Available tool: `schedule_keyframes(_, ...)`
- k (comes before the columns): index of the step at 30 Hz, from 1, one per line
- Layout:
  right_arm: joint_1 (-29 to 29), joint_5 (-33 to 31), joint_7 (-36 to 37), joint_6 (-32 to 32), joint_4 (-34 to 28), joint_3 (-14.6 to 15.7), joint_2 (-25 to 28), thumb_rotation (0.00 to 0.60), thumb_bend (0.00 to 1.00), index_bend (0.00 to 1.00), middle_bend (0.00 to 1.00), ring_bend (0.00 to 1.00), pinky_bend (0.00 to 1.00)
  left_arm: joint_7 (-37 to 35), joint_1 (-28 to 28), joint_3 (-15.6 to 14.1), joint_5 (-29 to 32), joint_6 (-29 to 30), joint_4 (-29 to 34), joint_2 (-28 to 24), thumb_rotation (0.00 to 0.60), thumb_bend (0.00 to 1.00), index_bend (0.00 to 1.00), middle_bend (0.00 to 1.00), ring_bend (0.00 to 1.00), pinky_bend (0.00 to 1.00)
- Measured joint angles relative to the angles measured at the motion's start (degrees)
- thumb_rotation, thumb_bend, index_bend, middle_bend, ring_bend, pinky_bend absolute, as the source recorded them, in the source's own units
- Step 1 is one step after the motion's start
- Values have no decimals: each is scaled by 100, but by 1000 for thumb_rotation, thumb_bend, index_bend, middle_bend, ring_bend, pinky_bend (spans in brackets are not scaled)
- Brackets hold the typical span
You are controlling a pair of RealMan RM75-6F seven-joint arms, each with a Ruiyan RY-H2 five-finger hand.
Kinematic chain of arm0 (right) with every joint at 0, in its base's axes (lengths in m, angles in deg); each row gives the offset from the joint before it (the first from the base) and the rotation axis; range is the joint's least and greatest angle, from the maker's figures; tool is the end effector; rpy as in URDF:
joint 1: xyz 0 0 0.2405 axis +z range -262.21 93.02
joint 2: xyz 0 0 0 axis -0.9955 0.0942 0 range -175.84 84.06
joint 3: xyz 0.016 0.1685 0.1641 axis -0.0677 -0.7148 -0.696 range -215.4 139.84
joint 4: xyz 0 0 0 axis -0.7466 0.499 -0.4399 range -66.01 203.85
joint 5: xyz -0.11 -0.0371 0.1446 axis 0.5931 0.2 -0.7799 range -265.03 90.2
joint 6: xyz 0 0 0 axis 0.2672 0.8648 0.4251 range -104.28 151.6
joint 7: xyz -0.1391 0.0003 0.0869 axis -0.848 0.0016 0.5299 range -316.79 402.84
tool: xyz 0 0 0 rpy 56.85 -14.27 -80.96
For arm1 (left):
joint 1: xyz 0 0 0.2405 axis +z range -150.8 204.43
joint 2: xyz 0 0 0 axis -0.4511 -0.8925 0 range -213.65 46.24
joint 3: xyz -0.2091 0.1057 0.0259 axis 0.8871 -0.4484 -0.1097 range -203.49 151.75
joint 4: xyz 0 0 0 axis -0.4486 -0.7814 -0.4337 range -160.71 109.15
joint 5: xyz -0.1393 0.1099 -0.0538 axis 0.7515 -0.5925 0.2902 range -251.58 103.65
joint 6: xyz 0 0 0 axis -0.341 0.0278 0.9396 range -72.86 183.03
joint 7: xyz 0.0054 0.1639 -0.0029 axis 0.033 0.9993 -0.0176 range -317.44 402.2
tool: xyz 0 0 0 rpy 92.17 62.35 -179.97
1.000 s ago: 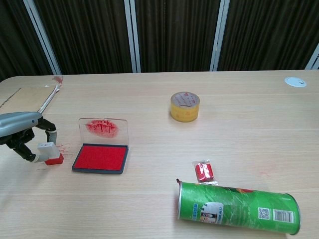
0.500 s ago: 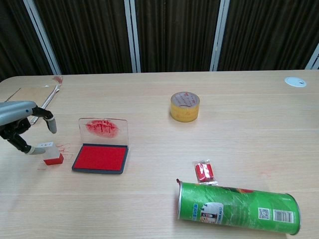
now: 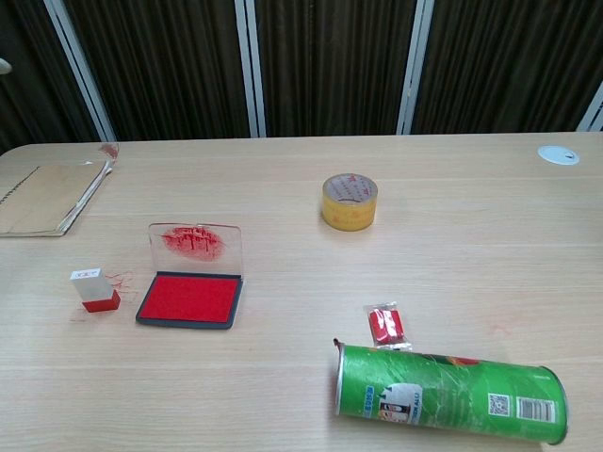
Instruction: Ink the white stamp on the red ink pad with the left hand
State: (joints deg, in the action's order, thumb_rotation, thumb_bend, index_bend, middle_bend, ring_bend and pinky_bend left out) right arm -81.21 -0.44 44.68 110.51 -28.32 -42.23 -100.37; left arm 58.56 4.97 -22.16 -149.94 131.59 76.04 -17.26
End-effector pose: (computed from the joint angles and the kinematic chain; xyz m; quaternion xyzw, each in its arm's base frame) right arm -0.2729 -0.1946 0.2211 0.5946 -0.3558 0.3896 0.6067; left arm -0.2111 0.2668 0.1332 -0.6615 -0.3527 -0.3806 0.5414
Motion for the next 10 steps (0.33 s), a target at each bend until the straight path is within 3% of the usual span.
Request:
schedule_keyframes(4,-25,105,39,65,-18,33,27,600,0,0,0,0,0,560,385,-157,-86,507,622,-333,600,0,0,0,0,0)
schedule_keyframes(10,-53,181,64,141,-21,52,37,600,0,0,0,0,0,878,860,-399,-278,1017,903,-447,600,0,0,0,0,0)
